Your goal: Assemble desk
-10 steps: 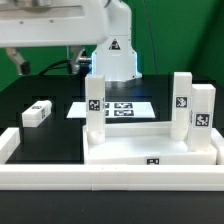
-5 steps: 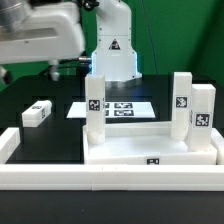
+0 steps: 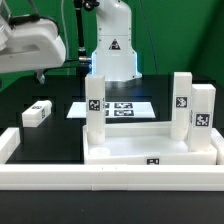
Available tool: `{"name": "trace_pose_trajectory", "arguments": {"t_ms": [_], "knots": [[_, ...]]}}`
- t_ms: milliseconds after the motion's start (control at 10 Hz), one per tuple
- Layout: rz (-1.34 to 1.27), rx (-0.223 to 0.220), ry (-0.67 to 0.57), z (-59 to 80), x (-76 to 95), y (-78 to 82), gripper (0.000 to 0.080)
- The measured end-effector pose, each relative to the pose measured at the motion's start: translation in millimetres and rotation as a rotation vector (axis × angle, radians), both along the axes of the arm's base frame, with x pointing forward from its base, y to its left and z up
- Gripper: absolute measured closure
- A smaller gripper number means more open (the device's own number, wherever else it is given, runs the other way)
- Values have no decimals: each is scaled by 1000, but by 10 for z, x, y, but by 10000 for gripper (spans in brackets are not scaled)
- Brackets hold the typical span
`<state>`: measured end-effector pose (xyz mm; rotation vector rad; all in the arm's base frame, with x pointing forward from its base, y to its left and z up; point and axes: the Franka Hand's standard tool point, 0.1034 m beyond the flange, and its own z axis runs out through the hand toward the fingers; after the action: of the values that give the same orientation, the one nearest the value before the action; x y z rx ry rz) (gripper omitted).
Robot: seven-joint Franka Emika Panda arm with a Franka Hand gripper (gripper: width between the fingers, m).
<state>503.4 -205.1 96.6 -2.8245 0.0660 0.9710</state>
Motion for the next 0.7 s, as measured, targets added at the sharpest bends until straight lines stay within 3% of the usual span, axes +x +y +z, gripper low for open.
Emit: {"name": "trace_pose_trajectory", "arguments": {"t_ms": [100,200,300,600,700], "knots": [[5,15,35,-246,-234,44,151],[-13,8,48,-356,-410,-18,151],[-78,-40,70,-355,-439,-64,151],[-91,-43,83,-366,-470,-70,151],[-148,-47,176,-470,-680,-117,151]]}}
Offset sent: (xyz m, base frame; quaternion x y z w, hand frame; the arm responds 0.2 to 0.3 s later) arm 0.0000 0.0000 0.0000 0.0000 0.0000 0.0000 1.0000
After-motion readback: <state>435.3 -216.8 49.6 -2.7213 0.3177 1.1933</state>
